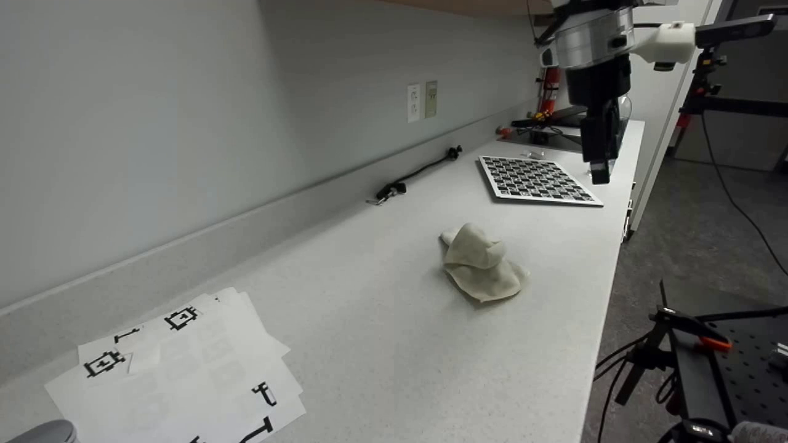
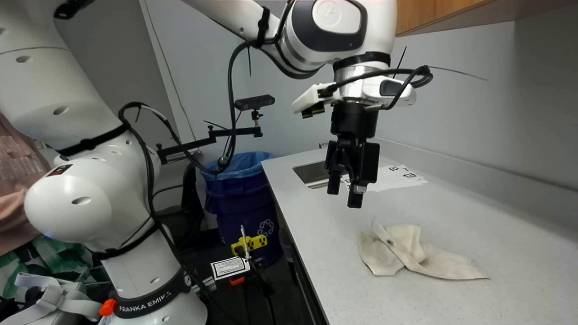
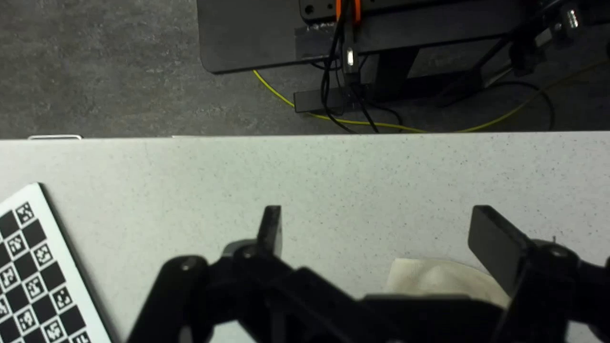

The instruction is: Use the cloth to wipe the counter

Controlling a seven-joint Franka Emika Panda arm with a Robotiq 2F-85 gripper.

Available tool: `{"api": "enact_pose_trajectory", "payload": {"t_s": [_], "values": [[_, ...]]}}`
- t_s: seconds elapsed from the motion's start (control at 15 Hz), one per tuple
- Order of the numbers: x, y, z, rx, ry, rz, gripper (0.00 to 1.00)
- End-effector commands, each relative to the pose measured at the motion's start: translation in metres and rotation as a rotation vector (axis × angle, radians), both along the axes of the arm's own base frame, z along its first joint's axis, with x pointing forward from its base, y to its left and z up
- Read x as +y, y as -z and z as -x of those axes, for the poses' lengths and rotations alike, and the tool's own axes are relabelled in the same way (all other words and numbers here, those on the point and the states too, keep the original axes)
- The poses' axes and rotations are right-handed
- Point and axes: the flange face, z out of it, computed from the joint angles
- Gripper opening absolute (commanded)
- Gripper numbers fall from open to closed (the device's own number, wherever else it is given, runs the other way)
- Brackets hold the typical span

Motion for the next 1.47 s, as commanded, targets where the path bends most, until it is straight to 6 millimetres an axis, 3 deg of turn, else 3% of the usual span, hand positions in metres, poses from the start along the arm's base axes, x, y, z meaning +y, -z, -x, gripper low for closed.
{"api": "enact_pose_trajectory", "payload": {"t_s": [0.0, 0.4, 0.47, 1.0, 1.4], "values": [[0.030, 0.024, -0.021, -0.080, -0.073, -0.012, 1.00], [0.054, 0.051, -0.049, -0.191, -0.160, -0.024, 1.00], [0.051, 0.048, -0.042, -0.164, -0.148, -0.015, 1.00], [0.049, 0.057, -0.048, -0.172, -0.160, -0.001, 1.00], [0.059, 0.092, -0.077, -0.198, -0.192, -0.018, 1.00]]}}
